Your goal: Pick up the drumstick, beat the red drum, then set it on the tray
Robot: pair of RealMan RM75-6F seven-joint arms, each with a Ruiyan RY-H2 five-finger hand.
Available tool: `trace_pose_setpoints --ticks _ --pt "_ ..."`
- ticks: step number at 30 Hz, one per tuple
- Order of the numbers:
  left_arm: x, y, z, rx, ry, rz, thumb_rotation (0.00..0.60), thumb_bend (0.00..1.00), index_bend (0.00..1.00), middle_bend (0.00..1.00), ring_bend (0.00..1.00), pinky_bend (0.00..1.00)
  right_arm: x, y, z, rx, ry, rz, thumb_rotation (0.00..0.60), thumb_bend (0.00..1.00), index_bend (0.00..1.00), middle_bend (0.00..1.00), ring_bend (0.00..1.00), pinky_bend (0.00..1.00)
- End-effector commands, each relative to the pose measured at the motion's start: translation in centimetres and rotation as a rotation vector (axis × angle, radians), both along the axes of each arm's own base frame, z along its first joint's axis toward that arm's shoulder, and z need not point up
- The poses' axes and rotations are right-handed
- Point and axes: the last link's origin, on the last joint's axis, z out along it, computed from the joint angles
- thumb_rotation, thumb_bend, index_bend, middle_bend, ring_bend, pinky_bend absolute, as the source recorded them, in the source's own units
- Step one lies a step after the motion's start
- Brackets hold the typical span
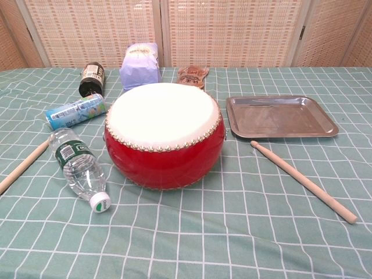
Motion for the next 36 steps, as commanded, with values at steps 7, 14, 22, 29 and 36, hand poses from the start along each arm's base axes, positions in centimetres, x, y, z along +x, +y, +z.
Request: trace_pose_setpoints --ticks 7,14,22,29,36 --pt "0.0 -0.3 0.1 0.019 -0.005 -0.008 0.600 0.27 0.00 0.00 0.00 0.03 -0.1 0.0 0.3 -0.012 0.003 0.020 0.600 0.23 0.00 0.15 0.04 0.12" --pt "0.0 -0.6 0.2 0.024 -0.019 -0.015 0.600 0.27 0.00 0.00 0.00 0.02 -0.1 0.6 0.6 -0.016 0.000 0.013 0.600 0.23 0.00 0.04 0.00 0.00" --pt "-0.1 -0.8 0.4 0.024 -0.018 -0.012 0.600 0.27 0.00 0.00 0.00 0.02 0.0 0.9 0.6 -0.010 0.002 0.008 0.600 0.22 0.00 0.04 0.00 0.00" --pt "-0.1 -0.5 0.3 0.022 -0.018 -0.016 0.600 0.27 0.00 0.00 0.00 0.02 0.8 -0.6 0.7 0.044 0.037 0.016 0.600 0.23 0.00 0.04 0.00 0.00" --pt "-0.1 -0.6 0.0 0.028 -0.029 -0.024 0.600 0.27 0.00 0.00 0.00 0.02 3.4 -4.6 -1.6 0.217 -0.011 0.034 0.600 0.60 0.00 0.08 0.00 0.00"
